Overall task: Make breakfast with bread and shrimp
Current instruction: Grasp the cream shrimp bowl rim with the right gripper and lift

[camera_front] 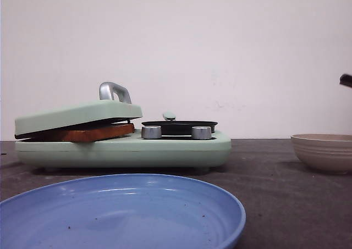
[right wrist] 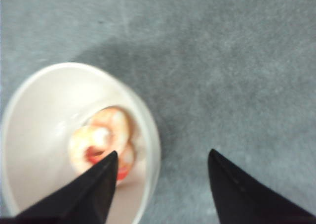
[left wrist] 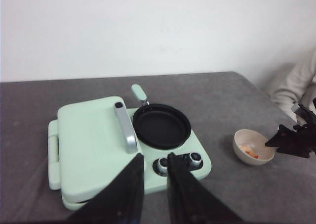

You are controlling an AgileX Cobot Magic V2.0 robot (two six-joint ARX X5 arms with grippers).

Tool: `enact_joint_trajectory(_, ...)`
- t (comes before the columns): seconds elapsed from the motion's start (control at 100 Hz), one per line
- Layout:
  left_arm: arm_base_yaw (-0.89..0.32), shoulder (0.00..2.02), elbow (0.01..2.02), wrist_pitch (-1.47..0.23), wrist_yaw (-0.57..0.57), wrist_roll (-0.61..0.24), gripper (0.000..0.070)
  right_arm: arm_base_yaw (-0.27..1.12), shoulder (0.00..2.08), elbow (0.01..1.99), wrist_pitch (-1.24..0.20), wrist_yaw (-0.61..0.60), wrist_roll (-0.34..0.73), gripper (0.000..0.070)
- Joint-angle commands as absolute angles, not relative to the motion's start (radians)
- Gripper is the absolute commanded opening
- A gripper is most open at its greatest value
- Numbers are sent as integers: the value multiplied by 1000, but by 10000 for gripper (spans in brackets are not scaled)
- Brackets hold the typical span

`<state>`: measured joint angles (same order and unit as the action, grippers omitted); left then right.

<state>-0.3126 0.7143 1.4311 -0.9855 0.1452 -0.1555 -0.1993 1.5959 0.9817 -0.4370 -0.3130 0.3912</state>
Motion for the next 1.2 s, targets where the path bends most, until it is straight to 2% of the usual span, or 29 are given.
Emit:
enact_joint_trajectory(0.0, -318, 719, 1443, -987, 141, -144, 0, -204, 1632, 999, -416, -315, 377, 315)
enact_joint_trajectory(0.29, -318, 726, 1443, -983, 138, -143, 0, -204, 1728, 999, -363, -319, 388, 300)
enact_joint_trajectory(0.37, -318, 732, 1443, -973, 138, -143, 0, -204, 1750, 999, -356, -326, 389, 205)
enact_joint_trajectory(0.47, -318, 743, 1443, -958, 138, -143, 0, -204, 1773, 999, -337, -364, 390, 0)
enact_joint_trajectory(0.67, -318, 768, 1443, -947, 138, -143, 0, -199, 1767, 1009, -210, -492, 389, 0)
enact_joint_trajectory(0.84, -318, 781, 1443, -944, 138, -137, 0, -137, 1724, 1081, -194, -497, 392, 0)
enact_joint_trajectory(1.05, -318, 797, 1443, -942, 138, -119, 0, 59, 1718, 1219, -175, -487, 372, 0)
enact_joint_trajectory(1.19, -319, 802, 1443, -942, 138, -116, 0, 221, 1719, 1281, -85, -374, 366, 0)
